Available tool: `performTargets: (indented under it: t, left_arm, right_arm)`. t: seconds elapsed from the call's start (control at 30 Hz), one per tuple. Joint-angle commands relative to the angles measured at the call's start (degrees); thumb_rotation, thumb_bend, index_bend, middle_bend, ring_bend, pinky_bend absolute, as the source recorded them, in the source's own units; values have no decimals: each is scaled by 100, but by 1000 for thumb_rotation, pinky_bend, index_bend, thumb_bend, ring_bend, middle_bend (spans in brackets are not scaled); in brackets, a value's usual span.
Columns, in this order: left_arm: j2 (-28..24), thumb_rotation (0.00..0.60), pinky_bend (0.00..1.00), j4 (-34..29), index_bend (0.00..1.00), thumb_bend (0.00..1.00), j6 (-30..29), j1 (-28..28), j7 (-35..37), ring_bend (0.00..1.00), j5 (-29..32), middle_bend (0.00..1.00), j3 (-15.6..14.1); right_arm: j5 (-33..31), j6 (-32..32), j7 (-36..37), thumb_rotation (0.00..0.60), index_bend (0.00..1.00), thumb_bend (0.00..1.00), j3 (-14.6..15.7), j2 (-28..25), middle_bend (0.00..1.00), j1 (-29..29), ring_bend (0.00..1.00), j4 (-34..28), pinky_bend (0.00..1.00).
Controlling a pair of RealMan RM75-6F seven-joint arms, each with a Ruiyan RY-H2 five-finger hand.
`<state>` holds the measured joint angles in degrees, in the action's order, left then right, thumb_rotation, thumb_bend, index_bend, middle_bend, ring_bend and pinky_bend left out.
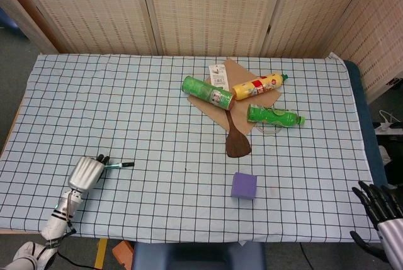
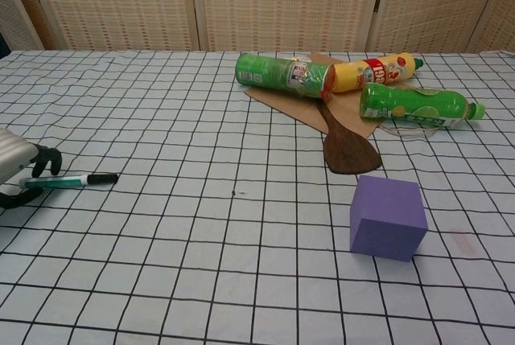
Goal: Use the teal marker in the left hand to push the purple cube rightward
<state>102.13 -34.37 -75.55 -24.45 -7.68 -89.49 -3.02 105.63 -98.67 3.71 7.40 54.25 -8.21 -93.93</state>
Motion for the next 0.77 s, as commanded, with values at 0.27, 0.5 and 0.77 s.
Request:
performTargets:
  t: [0.27, 0.5, 0.77]
  left_arm:
    - [-966, 600, 715, -2140, 40, 382, -1038, 499, -231, 411, -196, 121, -30]
    - [-2398, 600, 114, -4889, 24, 355, -2186, 1659, -112, 0, -405, 0, -728]
    - [-2949, 600, 117, -5592, 0, 350, -2078, 1986, -453, 0, -552, 0, -991]
  right_arm:
    - [108, -339, 120, 600, 0, 126, 24, -7, 0, -151, 0, 113, 0]
    - [276, -570, 290, 600, 0, 126, 74, -13, 0, -235, 0, 259, 0]
    - [494, -619, 304, 600, 0, 126, 126, 10, 0, -227, 0, 326, 0]
